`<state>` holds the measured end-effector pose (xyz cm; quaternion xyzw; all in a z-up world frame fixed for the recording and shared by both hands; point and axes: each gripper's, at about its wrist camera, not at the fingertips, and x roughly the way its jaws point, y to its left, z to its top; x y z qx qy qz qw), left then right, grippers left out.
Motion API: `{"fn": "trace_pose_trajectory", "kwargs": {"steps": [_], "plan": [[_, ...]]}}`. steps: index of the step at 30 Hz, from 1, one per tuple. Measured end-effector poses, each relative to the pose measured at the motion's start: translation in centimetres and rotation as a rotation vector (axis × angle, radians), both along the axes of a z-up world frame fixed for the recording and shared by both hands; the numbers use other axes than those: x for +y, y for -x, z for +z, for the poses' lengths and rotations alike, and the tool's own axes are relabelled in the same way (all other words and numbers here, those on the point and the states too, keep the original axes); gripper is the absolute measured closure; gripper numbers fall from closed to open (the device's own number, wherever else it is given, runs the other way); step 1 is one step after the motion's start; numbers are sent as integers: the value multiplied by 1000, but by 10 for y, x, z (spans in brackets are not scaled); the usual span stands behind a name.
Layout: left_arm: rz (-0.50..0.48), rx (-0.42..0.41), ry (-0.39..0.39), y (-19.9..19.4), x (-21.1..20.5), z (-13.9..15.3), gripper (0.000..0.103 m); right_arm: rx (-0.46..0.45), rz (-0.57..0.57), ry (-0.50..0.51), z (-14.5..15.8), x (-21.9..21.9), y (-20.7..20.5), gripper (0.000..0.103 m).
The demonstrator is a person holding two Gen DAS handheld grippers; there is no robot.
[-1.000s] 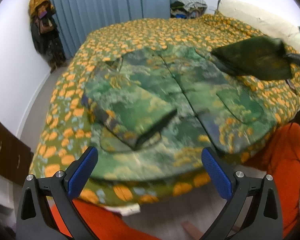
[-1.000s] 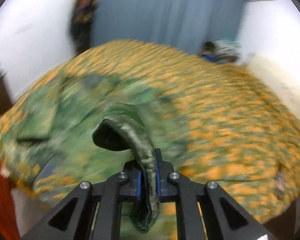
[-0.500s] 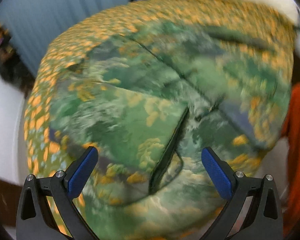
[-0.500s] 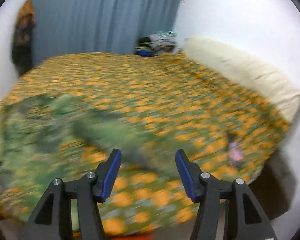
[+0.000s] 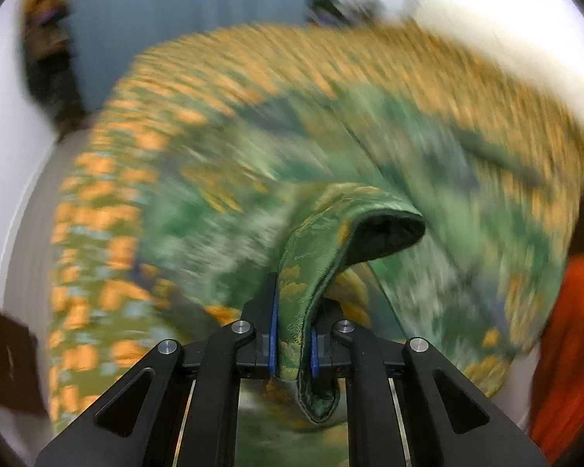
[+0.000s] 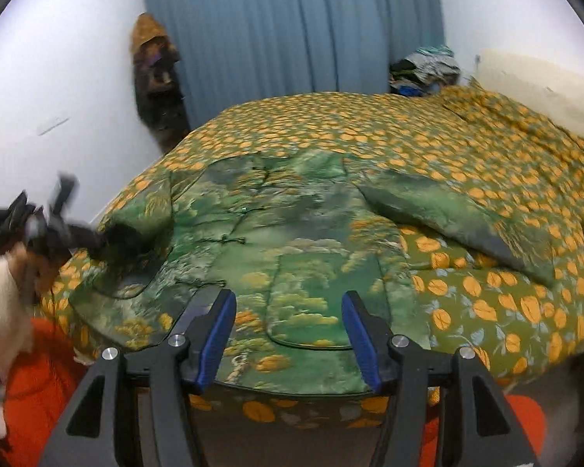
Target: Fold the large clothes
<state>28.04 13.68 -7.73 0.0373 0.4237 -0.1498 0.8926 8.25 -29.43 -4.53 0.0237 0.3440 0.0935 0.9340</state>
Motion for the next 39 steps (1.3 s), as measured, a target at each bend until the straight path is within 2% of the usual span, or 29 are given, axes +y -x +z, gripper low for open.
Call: {"fn": "trace_pose_trajectory", "kwargs": {"steps": [3,5,7,8,9,11,12,14,16,18,20,24,26,28,29,30,31,33,34,36,37,39], "plan": [[229,-81,80,-4,87,46,87,-18,6,5,5,0,-2,45],[397,-109,101,-2,143,56,80,-14,5,7,6,-3,-6,46],[599,-114,104,10,199,54,68,-10,-7,14,4,-8,-13,45],[669,-115,100,18,216,50,66,-4,-12,19,3,-12,-16,45],[740,-101,102,31,235,41,59,9,-20,29,0,-18,-19,45],[786,-69,123,51,245,24,55,35,-39,42,-5,-28,-25,45],[778,-46,140,60,242,15,53,59,-49,48,-9,-36,-29,43],[704,26,176,75,217,-8,44,127,-84,52,-21,-56,-38,40],[568,112,232,80,180,-30,32,185,-108,59,-33,-73,-45,38],[393,220,288,82,127,-59,29,246,-122,72,-49,-89,-53,38],[300,298,308,72,88,-80,27,324,-148,57,-70,-109,-62,38],[192,424,269,59,36,-117,26,423,-174,-58,-98,-133,-72,38],[183,444,267,55,28,-124,20,445,-147,-81,-106,-132,-77,38],[178,437,271,52,21,-126,19,453,-103,-78,-113,-125,-81,38],[171,442,281,53,17,-125,23,465,-78,-74,-120,-121,-84,38],[164,447,288,50,15,-127,40,479,-67,-75,-125,-119,-87,38],[155,452,296,49,14,-128,64,498,-64,-79,-132,-118,-90,38],[147,447,295,50,13,-128,80,512,-69,-112,-139,-120,-93,39],[146,438,292,52,11,-126,85,512,-66,-139,-139,-121,-92,55],[142,419,292,62,25,-120,87,509,-64,-131,-135,-122,-91,77],[140,410,292,66,24,-118,88,502,-58,-123,-131,-123,-88,83],[131,402,287,73,22,-114,88,487,-54,-100,-122,-121,-83,85]]}}
